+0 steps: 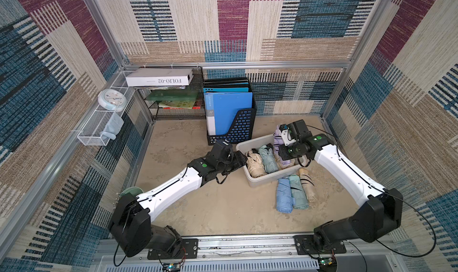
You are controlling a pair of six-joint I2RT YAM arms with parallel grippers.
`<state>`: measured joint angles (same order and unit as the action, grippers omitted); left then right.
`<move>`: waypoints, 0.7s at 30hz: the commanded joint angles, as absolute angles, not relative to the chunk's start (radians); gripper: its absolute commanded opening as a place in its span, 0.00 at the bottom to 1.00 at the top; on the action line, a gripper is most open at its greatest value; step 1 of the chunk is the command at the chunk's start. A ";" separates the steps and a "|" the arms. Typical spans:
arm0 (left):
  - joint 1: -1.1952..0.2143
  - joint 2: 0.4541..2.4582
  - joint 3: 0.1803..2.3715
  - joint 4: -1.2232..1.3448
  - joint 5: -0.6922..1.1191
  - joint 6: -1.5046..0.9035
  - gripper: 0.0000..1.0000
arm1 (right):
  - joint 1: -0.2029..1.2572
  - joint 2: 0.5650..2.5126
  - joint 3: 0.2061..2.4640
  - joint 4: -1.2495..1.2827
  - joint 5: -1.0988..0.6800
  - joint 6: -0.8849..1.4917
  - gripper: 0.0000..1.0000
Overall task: Put the umbrella into the storage box
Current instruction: Place the umbrella in the storage box.
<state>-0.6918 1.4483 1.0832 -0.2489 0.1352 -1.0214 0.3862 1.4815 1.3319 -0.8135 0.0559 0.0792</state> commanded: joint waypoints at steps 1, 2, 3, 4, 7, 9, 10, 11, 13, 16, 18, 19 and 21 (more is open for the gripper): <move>-0.692 1.494 1.112 -0.289 0.155 -1.016 0.70 | 0.385 1.519 1.340 -0.816 0.097 0.047 0.22; -0.692 1.506 1.119 -0.290 0.156 -1.013 0.69 | 0.384 1.531 1.339 -0.819 0.093 0.047 0.22; -0.692 1.521 1.128 -0.293 0.157 -1.011 0.68 | 0.385 1.545 1.339 -0.824 0.089 0.046 0.22; -0.692 1.534 1.137 -0.295 0.157 -1.007 0.67 | 0.384 1.559 1.339 -0.828 0.088 0.046 0.22; -0.690 1.574 1.169 -0.317 0.155 -0.990 0.63 | 0.382 1.598 1.343 -0.844 0.074 0.042 0.22; -0.688 1.596 1.184 -0.327 0.152 -0.985 0.58 | 0.378 1.630 1.351 -0.867 0.054 0.039 0.23; -0.687 1.608 1.189 -0.329 0.155 -0.982 0.56 | 0.377 1.647 1.349 -0.874 0.047 0.038 0.24; -0.686 1.616 1.193 -0.331 0.156 -0.980 0.54 | 0.377 1.659 1.344 -0.875 0.046 0.038 0.26; -0.683 1.633 1.202 -0.337 0.158 -0.971 0.50 | 0.375 1.670 1.337 -0.866 0.055 0.042 0.34; -0.678 1.651 1.219 -0.352 0.153 -0.955 0.43 | 0.374 1.661 1.350 -0.856 0.077 0.050 0.55; -0.676 1.662 1.228 -0.360 0.152 -0.947 0.39 | 0.373 1.640 1.368 -0.854 0.088 0.053 0.62; -0.674 1.668 1.231 -0.363 0.152 -0.943 0.37 | 0.371 1.628 1.377 -0.855 0.092 0.057 0.65; -0.673 1.676 1.240 -0.367 0.151 -0.936 0.34 | 0.368 1.604 1.392 -0.857 0.102 0.065 0.66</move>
